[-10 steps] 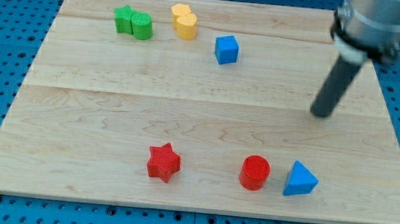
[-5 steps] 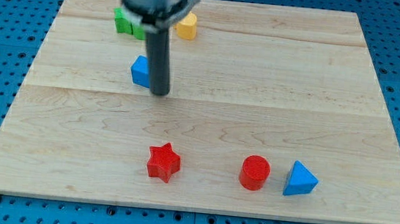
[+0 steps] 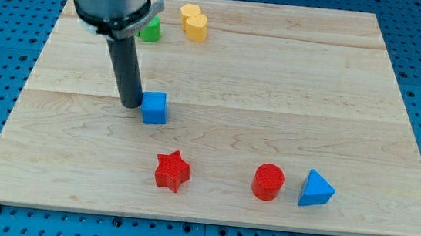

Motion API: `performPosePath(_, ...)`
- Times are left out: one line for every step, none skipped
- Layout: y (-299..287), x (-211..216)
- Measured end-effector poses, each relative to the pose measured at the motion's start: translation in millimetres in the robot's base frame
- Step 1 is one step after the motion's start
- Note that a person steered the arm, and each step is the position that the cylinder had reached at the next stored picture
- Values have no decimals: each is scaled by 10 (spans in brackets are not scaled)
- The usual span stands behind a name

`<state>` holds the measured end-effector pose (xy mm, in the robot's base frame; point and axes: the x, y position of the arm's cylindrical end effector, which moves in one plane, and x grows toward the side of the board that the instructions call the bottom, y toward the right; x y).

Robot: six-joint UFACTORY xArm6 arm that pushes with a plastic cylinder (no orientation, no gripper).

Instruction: Slide the cube to the left side of the red star

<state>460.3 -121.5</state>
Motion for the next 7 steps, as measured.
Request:
performPosePath(103, -443)
performPosePath(346, -40)
performPosePath(362, 277)
performPosePath(432, 269)
performPosePath(465, 344)
performPosePath(1263, 408)
performPosePath(1443, 433)
